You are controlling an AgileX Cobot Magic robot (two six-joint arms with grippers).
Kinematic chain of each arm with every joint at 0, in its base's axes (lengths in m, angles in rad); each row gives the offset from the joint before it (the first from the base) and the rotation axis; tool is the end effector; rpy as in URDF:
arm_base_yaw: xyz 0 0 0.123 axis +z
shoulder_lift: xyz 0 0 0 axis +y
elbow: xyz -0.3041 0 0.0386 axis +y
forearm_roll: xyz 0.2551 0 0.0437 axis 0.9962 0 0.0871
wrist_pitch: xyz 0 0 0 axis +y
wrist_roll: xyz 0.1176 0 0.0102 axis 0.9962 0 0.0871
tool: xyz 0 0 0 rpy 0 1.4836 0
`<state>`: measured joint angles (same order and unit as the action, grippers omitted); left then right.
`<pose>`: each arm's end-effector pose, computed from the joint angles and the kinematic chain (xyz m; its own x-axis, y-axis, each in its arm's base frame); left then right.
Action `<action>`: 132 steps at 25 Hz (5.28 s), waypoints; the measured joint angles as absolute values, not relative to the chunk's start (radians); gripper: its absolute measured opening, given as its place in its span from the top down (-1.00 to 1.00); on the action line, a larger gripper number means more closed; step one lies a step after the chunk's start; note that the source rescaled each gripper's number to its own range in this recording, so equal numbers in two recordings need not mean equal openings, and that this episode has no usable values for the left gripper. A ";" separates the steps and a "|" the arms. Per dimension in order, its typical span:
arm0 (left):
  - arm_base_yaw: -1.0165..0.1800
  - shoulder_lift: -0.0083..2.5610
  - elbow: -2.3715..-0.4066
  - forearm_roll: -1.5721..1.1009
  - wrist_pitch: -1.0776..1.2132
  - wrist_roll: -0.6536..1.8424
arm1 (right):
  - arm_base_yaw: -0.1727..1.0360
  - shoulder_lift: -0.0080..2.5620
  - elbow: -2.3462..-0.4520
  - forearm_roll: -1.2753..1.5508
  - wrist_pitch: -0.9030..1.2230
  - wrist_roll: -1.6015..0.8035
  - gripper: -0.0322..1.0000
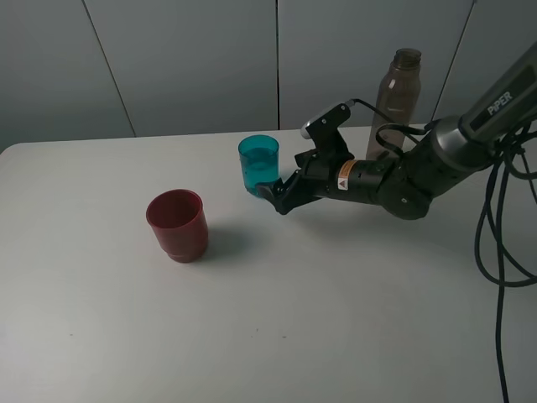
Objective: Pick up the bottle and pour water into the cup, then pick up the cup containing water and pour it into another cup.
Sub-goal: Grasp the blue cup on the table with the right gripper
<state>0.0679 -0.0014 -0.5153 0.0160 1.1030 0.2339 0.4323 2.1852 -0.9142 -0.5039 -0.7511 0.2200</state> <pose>-0.0005 0.0017 0.2686 -0.4829 0.2065 -0.8510 0.0360 0.9757 0.2163 0.3667 0.2120 0.0651 -0.3214 -0.3171 -0.8923 -0.7201 0.6937 0.0128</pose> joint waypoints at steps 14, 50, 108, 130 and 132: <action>0.068 -0.001 -0.515 0.016 1.103 0.234 | 0.435 2.209 -0.960 -0.506 -0.751 0.220 -1.00; 0.068 -0.001 -0.515 0.016 1.103 0.229 | 0.448 2.350 -1.094 -0.506 -0.775 0.194 -1.00; 0.068 -0.001 -0.515 0.016 1.103 0.231 | 0.489 2.431 -1.177 -0.401 -0.881 0.148 -1.00; 0.068 -0.001 -0.515 0.016 1.103 0.231 | 0.500 2.472 -1.229 -0.382 -0.914 0.156 -1.00; 0.068 -0.001 -0.515 0.016 1.103 0.231 | 0.500 2.473 -1.229 -0.382 -0.914 0.156 -1.00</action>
<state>0.0679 -0.0014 -0.5153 0.0160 1.1030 0.2315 0.5001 2.4732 -1.2292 -0.3824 -0.9138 0.1564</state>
